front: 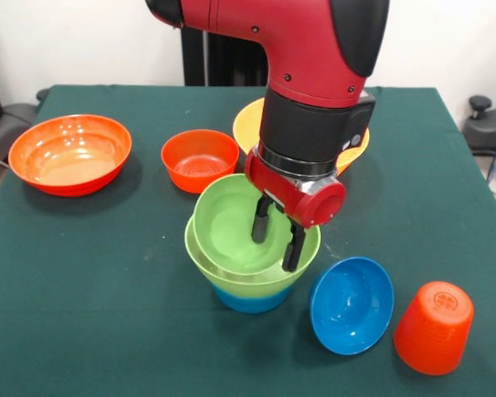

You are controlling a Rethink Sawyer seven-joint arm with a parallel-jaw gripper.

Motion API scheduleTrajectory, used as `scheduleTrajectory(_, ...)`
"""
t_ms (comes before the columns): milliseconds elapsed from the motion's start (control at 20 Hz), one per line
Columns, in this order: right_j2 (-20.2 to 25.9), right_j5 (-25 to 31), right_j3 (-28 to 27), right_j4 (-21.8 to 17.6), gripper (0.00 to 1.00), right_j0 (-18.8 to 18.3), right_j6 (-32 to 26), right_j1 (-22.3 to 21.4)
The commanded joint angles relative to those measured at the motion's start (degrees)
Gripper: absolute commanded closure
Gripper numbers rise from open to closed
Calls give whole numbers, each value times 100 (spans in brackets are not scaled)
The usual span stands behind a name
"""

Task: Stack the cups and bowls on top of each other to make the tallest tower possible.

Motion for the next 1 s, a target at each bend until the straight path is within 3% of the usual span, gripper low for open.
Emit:
scheduleTrajectory(50,109,903,285,-719,0,235,-1004,102)
scheduleTrajectory(600,126,919,235,-830,0,217,-979,107)
scheduleTrajectory(1000,399,895,395,-751,0,-2,-1252,-28)
